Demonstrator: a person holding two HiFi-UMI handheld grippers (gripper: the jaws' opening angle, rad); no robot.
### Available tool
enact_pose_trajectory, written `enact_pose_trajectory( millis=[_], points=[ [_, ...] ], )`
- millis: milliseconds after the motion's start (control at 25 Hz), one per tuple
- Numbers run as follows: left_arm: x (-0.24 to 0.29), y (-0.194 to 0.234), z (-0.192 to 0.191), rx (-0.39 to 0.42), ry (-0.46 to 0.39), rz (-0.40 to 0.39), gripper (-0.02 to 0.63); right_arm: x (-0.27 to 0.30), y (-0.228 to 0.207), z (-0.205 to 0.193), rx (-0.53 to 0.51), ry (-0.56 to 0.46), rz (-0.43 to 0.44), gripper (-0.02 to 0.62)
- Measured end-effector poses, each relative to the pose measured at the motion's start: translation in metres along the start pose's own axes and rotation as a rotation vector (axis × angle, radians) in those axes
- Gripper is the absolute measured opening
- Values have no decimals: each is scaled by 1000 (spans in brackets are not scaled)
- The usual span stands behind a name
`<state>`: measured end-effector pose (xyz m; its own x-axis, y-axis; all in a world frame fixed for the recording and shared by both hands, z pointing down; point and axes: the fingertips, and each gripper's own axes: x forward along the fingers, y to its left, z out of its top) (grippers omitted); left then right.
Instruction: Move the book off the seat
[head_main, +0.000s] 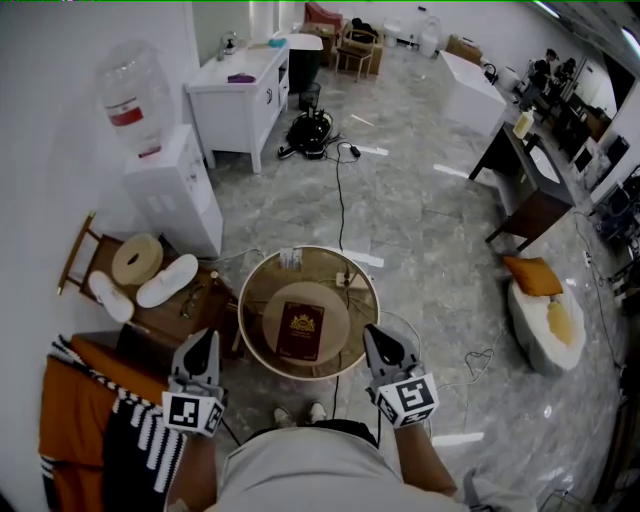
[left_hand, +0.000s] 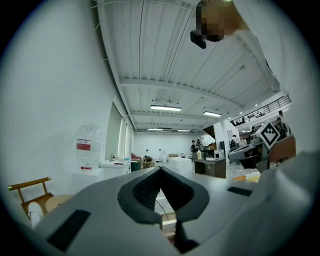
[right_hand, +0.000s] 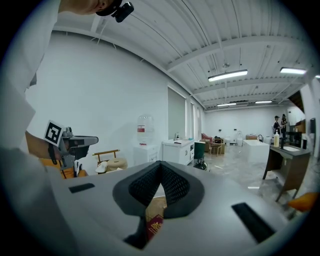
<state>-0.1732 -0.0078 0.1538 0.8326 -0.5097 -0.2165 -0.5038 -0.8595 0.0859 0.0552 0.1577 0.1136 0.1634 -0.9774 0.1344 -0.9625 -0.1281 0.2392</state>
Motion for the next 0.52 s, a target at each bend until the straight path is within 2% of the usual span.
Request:
enact_pose_trajectory(
  millis=[520],
  points=[
    [-22,17,-4,-18,19,34,17,17,30,11,-25,2,48,21]
  ],
)
